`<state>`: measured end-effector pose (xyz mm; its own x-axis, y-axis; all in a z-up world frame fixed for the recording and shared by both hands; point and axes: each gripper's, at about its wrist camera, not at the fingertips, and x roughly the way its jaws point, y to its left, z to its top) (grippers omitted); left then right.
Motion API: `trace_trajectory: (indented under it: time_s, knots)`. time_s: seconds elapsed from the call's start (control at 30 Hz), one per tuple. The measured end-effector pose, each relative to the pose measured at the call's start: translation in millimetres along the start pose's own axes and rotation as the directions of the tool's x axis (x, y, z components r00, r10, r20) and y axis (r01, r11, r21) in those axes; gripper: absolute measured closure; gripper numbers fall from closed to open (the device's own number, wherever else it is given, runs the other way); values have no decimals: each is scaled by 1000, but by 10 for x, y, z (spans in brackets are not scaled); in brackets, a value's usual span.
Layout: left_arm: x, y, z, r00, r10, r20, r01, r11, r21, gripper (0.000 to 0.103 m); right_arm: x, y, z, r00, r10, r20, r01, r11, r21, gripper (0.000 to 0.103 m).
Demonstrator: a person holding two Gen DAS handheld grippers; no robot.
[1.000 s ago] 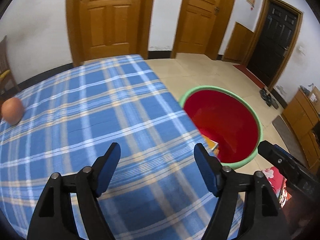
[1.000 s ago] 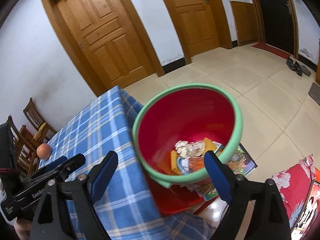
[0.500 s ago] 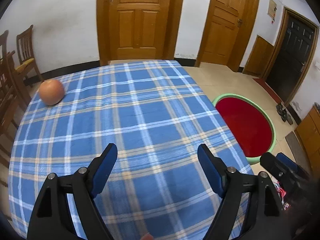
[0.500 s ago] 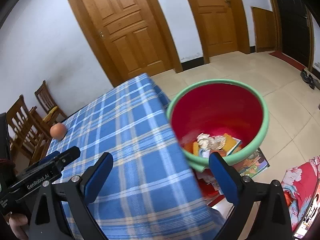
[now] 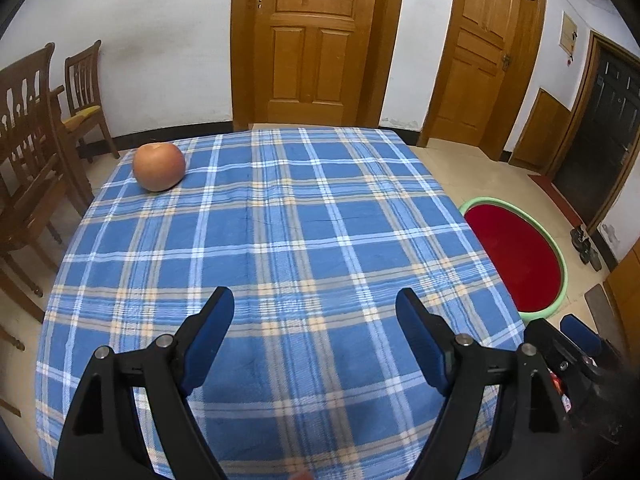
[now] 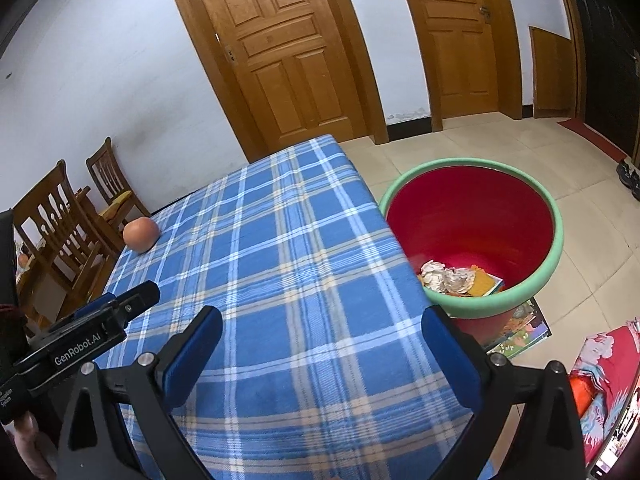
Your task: Collect trash
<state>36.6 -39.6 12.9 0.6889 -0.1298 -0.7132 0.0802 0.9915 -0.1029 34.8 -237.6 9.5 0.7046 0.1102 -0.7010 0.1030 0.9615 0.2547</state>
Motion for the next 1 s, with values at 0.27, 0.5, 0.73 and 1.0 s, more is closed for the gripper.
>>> trace_trajectory:
  time_s: [0.27, 0.5, 0.73, 1.0]
  knots:
    - [-110, 71, -30, 1000, 9, 27, -8, 1000, -16, 21, -45, 100, -39, 1000, 3, 6, -3, 1000, -18, 1]
    - [-167, 103, -52, 999, 24, 47, -23, 1000, -17, 21, -59, 131, -49, 1000, 3, 8, -3, 1000, -22, 1]
    - [-179, 128, -62, 998, 26, 49, -25, 999, -27, 21, -55, 137, -52, 1000, 3, 7, -2, 1000, -21, 1]
    - [-179, 146, -71, 999, 28, 46, -26, 999, -29, 21, -60, 156, -59, 1000, 4, 7, -3, 1000, -23, 1]
